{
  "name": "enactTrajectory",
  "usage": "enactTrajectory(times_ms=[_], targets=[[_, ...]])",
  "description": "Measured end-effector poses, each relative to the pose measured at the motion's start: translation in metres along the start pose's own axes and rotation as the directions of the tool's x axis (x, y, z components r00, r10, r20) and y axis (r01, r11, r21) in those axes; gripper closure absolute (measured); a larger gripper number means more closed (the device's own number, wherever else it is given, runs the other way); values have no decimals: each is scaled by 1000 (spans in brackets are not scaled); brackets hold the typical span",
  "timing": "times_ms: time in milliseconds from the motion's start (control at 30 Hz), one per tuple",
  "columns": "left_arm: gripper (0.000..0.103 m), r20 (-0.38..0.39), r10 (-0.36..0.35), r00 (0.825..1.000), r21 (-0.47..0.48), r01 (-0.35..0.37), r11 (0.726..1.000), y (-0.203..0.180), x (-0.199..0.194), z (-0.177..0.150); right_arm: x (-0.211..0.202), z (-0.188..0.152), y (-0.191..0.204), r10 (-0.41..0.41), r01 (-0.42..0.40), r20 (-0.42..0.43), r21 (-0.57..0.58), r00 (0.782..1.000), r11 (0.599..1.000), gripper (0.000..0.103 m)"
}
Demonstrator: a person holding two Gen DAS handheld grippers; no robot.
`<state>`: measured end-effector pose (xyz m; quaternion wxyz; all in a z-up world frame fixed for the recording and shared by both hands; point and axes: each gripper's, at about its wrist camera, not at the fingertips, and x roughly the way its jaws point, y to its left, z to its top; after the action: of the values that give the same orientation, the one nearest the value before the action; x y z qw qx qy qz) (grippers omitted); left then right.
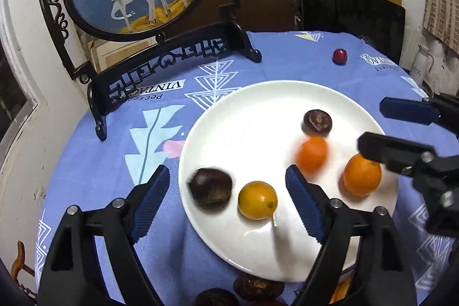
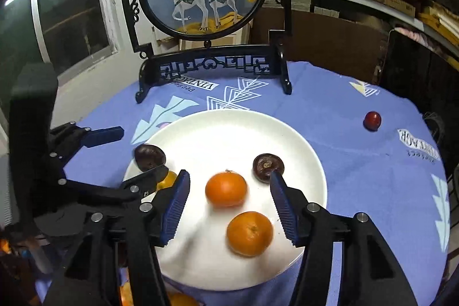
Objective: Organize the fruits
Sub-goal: 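Carry both fruits over the white plate and open both tools to release them, then grasp a brown fruit with the right tool while the left grasps another brown fruit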
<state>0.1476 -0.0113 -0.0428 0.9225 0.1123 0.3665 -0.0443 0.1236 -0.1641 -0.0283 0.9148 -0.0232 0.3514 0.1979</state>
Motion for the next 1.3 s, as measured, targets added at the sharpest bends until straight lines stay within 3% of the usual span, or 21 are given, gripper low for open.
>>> enactTrajectory(times_ms=[100,200,433,600,733,767,867,1067,1167,1300], targets=[[23,-6,9,1000,7,-9,1000,3,0,-5,-12,-9,-1,5,-5,-6,-12,1000,1000,42],[23,0,15,1000,6,-15,1000,10,-9,-12,-30,-25,1,15,-16,-14,-30,1000,999,30],[21,22,4,1000,24,-5,1000,28,-47,-42,-68,-93,23,39,-61,-118,-182,992,981,30],[17,17,-37,999,40,36,999,38,-78,-72,-61,-131,39,23,-81,-220,-258,975,963,30],[14,-18,-61,998,79,62,995,34,-91,-98,-41,-135,42,38,-98,-265,-215,963,972,31],[14,-30,-62,998,93,65,994,31,-93,-105,-35,-136,43,44,-102,-276,-201,960,974,32],[14,-47,-88,995,134,93,987,21,-98,-121,-31,-137,49,52,-116,-282,-215,958,970,61],[15,-36,-97,995,314,104,944,-19,-89,-145,-53,-142,49,35,-99,-269,-227,962,969,61],[27,-49,-116,992,333,126,934,-27,-75,-144,-63,-143,42,34,-88,-257,-205,966,975,61],[45,-106,-169,980,291,193,937,-27,-56,-134,-70,-145,35,29,-76,-248,-182,968,980,61]])
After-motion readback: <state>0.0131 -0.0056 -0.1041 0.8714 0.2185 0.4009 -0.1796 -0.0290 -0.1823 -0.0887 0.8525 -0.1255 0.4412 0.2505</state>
